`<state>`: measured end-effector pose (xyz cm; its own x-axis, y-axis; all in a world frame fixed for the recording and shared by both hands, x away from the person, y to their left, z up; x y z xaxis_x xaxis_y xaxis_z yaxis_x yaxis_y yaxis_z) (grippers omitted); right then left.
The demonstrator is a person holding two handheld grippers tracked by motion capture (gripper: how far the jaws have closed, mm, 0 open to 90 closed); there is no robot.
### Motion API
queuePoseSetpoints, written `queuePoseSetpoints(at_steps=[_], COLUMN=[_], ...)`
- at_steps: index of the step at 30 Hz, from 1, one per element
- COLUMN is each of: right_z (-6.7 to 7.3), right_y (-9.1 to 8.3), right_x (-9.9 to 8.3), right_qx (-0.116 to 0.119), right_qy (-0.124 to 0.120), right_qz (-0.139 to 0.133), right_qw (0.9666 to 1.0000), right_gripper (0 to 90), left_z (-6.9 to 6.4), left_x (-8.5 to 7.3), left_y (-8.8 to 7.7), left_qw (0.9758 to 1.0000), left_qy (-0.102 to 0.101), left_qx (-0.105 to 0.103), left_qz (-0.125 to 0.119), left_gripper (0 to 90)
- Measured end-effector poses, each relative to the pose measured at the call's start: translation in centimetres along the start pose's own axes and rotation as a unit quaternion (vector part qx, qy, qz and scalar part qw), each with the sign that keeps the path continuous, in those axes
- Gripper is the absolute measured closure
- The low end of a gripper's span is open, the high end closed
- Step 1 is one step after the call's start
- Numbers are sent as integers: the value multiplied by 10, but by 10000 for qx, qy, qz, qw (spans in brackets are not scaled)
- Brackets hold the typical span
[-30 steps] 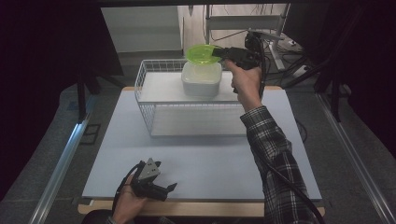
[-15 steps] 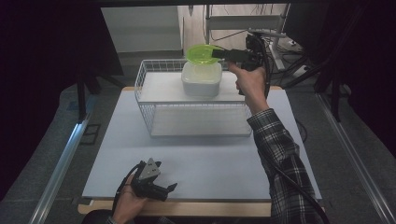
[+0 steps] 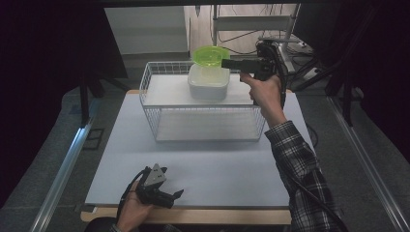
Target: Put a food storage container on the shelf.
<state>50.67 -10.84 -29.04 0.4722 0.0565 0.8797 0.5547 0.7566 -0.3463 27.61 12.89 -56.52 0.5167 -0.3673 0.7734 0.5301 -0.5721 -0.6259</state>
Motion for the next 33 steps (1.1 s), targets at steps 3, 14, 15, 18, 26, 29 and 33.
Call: queuePoseSetpoints(at_steps=[3,14,15,18,26,29,33], right_z=[4,13,13,14,15,15,15], right_y=[-2,-8,-9,-11,-19,-21,-24], right_x=[-3,-16,-18,-21,-32,-37,-42], right_qx=[27,152,160,128,18,-6,-44], right_qy=[-80,-263,-292,-392,-706,-780,-839], right_qz=[30,99,107,120,220,247,269], right_qw=[10000,9995,9994,9991,9973,9966,9961], right_gripper=[185,148,142,123,86,72,64], left_z=[0,0,0,0,0,0,0], left_x=[0,0,1,1,1,1,1], left_y=[0,-1,-1,-1,-1,0,0], left_qw=[10000,10000,10000,10000,10000,10000,10000], left_qy=[-1,-37,-17,-41,-38,-38,-31], left_qx=[-5,-17,-13,-16,-18,-17,-18], left_qz=[-8,-40,-44,-65,-60,-59,-54], left_gripper=[31,29,29,28,27,27,28])
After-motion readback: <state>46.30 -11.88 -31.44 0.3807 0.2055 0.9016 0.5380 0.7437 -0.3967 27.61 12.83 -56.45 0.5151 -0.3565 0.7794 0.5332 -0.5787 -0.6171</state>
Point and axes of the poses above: each handheld gripper's, and its own axes: y roughly forward along the jaws, x roughly out of its top, z roughly to its left, the point moved 6 cm from there along y, roughly forward along the jaws, and after that the axes turned 8 degrees about -y, right-handed, at the moved point
